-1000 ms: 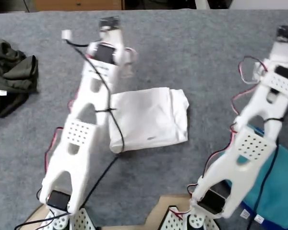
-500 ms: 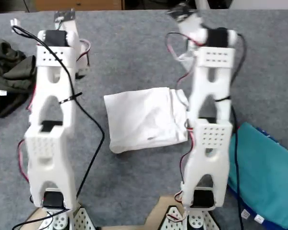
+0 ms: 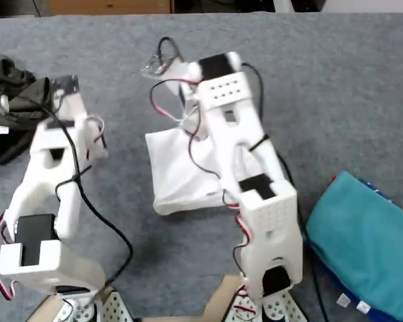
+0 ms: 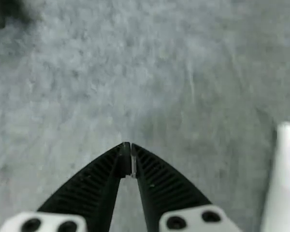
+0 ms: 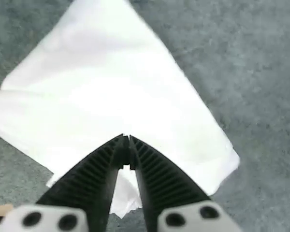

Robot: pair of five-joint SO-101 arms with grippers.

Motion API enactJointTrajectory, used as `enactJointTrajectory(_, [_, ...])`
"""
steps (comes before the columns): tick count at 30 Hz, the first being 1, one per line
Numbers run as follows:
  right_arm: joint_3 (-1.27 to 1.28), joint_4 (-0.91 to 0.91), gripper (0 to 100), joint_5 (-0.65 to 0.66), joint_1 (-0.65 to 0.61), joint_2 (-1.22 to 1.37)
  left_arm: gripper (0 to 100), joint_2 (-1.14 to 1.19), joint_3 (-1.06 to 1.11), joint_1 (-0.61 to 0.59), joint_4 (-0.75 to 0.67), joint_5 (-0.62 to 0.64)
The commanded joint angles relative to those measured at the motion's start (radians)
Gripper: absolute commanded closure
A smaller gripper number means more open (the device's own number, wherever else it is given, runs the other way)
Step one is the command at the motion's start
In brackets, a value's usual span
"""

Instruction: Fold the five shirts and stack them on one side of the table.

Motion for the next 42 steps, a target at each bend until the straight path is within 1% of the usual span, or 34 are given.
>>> enactJointTrajectory(1, [-0.021,-0.002,99.0,0.006,-0.012,0.053,98,-0.028,0.021,-0.015,-0.141,0.028])
enactJointTrajectory(6, [-0.111,0.017,99.2,0.005,0.038,0.197,98,-0.025,0.006,-0.011,-0.124,0.029])
enactJointTrajectory(12, [-0.09,0.021,99.3,0.005,0.059,0.203,98,-0.025,0.0,-0.009,-0.124,0.029])
enactJointTrajectory(16, [0.024,0.021,99.3,0.006,0.076,0.117,98,-0.025,-0.002,-0.009,-0.126,0.029])
enactJointTrajectory(20, [0.156,0.018,99.3,0.012,0.124,0.007,98,-0.025,-0.002,-0.009,-0.126,0.028])
enactJointTrajectory(26, [0.351,0.017,99.3,0.064,0.214,-0.087,98,-0.025,-0.002,-0.009,-0.126,0.028])
enactJointTrajectory(31, [0.495,0.015,99.3,0.103,0.252,-0.177,98,-0.025,-0.002,-0.009,-0.126,0.028])
enactJointTrajectory(35, [0.565,-0.014,99.3,0.104,0.285,-0.243,98,-0.025,-0.002,-0.009,-0.126,0.028])
enactJointTrajectory(39, [0.605,-0.074,99.3,0.16,0.354,-0.251,98,-0.025,-0.002,-0.009,-0.126,0.028])
enactJointTrajectory(42, [0.519,-0.068,99.3,0.157,0.384,-0.259,98,-0.025,-0.002,-0.009,-0.126,0.028])
